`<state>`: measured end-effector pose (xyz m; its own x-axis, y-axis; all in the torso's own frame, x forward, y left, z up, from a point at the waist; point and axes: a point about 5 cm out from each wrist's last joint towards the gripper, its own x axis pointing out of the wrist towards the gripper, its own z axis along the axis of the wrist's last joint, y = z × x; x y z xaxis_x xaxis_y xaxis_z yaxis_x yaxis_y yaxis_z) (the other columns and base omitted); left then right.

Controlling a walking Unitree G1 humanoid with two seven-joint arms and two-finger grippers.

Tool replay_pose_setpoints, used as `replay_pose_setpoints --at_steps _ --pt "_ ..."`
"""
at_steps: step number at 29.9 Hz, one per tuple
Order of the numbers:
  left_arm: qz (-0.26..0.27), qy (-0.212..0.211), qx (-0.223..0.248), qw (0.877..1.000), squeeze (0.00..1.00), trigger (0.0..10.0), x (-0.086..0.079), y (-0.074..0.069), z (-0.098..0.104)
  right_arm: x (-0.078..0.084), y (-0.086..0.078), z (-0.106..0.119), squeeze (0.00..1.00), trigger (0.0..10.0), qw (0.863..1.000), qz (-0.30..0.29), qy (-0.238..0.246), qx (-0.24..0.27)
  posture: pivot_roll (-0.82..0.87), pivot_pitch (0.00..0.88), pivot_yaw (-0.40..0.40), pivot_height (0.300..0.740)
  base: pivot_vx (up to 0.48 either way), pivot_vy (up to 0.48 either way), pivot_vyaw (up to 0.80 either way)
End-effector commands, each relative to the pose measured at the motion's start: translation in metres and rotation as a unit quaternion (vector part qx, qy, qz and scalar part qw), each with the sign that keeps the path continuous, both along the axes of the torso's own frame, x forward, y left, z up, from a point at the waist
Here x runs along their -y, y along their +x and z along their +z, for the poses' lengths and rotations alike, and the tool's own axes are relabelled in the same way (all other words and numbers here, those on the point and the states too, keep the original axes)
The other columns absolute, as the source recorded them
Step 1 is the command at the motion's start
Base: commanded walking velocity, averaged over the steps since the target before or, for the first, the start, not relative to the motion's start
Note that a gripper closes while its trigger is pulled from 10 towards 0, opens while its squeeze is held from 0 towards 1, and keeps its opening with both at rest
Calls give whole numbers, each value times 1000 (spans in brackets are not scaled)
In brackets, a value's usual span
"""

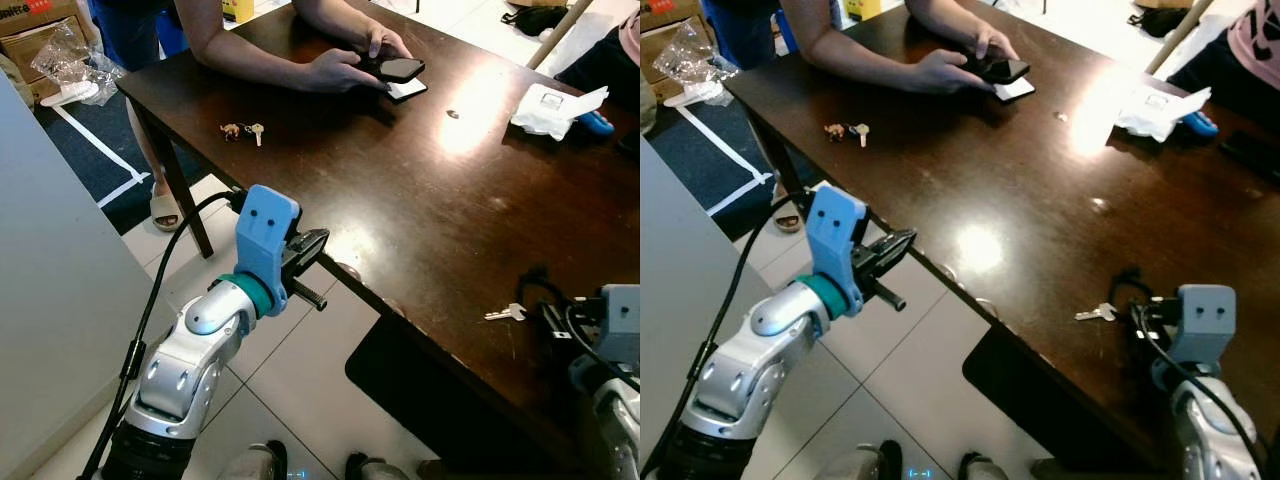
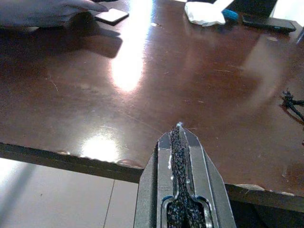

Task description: Hang keys on a hook

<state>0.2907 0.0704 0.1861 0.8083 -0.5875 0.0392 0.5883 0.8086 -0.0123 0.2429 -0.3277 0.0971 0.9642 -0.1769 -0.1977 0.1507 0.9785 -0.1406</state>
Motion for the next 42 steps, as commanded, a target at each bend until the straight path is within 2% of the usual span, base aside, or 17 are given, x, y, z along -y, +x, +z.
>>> replay_pose_setpoints --at_steps 1,11,17,19,20,21,23,24,25,26,27,28,29,30,31,33,42 --pt "0 7 -13 1000 0 10000 0 -1 -8 3 -30 -51 0 0 990 -32 28 -132 -59 141 114 740 0 0 0" --pt "2 4 -14 1000 0 10000 0 -1 -9 2 -29 -53 0 0 989 -29 33 -139 -60 143 113 740 0 0 0" --pt "6 4 -14 1000 0 10000 -2 1 -8 -2 -19 -46 0 0 991 -26 47 -122 -51 142 112 740 0 0 0" --pt "7 4 -13 1000 0 10000 -3 2 -8 -17 -3 -20 0 0 993 6 109 -36 -51 143 117 740 0 0 0" --pt "7 4 -13 1000 0 10000 -3 2 -8 -17 -3 -20 0 0 993 6 109 -36 -51 143 117 740 0 0 0" --pt "7 4 -13 1000 0 10000 -3 2 -8 -24 3 -5 0 0 990 25 140 9 -51 143 117 740 0 0 0" --pt "6 5 -13 1000 0 10000 -2 2 -8 -39 12 33 0 0 969 77 202 119 -50 143 121 740 0 0 0" --pt "6 5 -13 1000 0 10000 -2 2 -8 -39 12 33 0 0 969 77 202 119 -50 143 121 740 0 0 0" --pt "6 5 -13 1000 0 10000 -2 2 -8 -45 15 53 0 0 951 102 237 173 -51 142 123 740 0 0 0" --pt "6 5 -13 1000 0 10000 -2 2 -8 -45 15 53 0 0 951 102 237 173 -51 142 123 740 0 0 0" --pt "5 5 -13 1000 0 10000 -2 3 -7 -50 16 72 0 0 933 125 260 216 -52 140 125 740 0 0 0" --pt "5 5 -13 1000 0 10000 -2 3 -7 -50 16 72 0 0 933 125 260 216 -52 140 125 740 0 0 0" --pt "5 5 -13 1000 0 10000 -1 3 -7 -52 16 83 0 1922 922 138 272 238 -52 140 125 740 0 0 0" --pt "5 5 -13 1000 0 10000 -1 3 -7 -52 16 83 0 1922 922 138 272 238 -52 140 125 740 0 0 0" --pt "4 5 -13 1000 0 10000 -1 3 -7 -54 15 89 0 10000 916 145 278 251 -52 140 125 740 0 0 0" --pt "4 6 -12 1000 0 10000 -1 3 -7 -59 17 85 0 10000 924 148 259 238 -51 139 127 740 0 0 0" --pt "5 6 -12 1000 0 10000 -2 3 -6 -67 16 74 0 10000 936 149 243 206 -45 143 130 740 0 0 0"
